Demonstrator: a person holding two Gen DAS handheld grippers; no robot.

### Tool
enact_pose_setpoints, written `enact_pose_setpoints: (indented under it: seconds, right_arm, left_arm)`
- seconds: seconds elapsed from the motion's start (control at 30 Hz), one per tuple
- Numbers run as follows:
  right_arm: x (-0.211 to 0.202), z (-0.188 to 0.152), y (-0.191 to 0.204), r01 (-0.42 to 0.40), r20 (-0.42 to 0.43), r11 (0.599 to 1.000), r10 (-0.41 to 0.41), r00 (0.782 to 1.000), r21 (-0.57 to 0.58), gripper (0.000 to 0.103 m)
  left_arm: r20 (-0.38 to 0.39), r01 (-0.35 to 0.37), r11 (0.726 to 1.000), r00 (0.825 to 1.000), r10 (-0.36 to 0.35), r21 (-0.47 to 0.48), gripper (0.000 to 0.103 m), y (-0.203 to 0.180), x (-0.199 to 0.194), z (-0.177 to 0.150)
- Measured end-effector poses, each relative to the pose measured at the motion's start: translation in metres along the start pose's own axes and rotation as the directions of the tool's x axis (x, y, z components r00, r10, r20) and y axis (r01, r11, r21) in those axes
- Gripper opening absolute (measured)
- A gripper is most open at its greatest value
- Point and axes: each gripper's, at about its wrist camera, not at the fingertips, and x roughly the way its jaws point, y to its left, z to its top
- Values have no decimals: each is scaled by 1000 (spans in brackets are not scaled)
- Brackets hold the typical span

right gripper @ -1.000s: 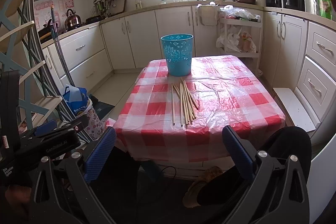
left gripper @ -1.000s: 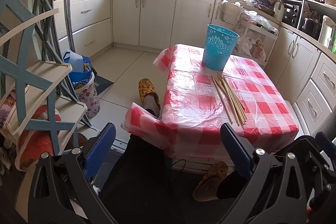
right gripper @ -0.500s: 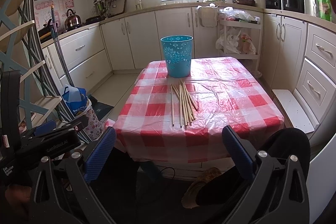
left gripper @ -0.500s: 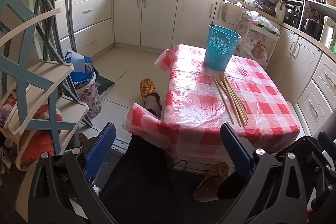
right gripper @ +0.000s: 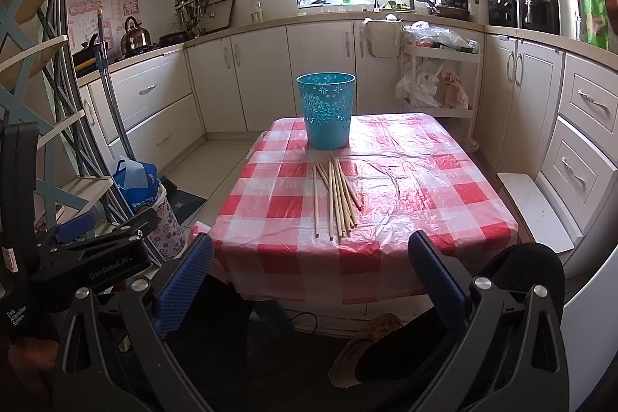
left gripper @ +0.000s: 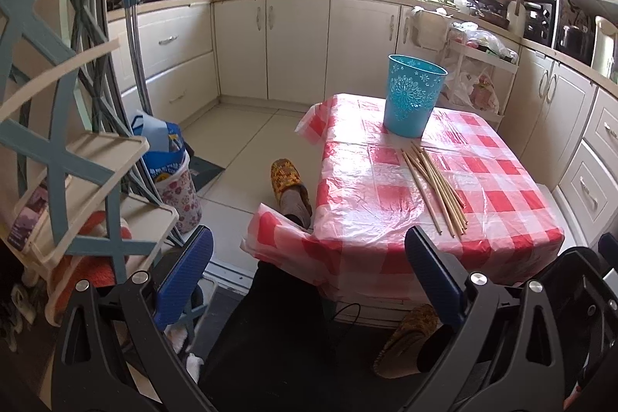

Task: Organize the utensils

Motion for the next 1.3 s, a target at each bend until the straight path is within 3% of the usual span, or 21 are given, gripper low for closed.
enact_pose_setpoints:
  seconds: [0.23,1.3]
  right_arm:
    - [-2,0,-1,3,0,1000,-3,1000,4,97]
    - [-2,-1,-2,2,1,1000,-2,1000,3,97]
  left_arm:
    - [5,-7,999,1000,7,37,96,-6,-2,1]
    - [-10,-4,999,1000,4,34,96,-4,1,-2]
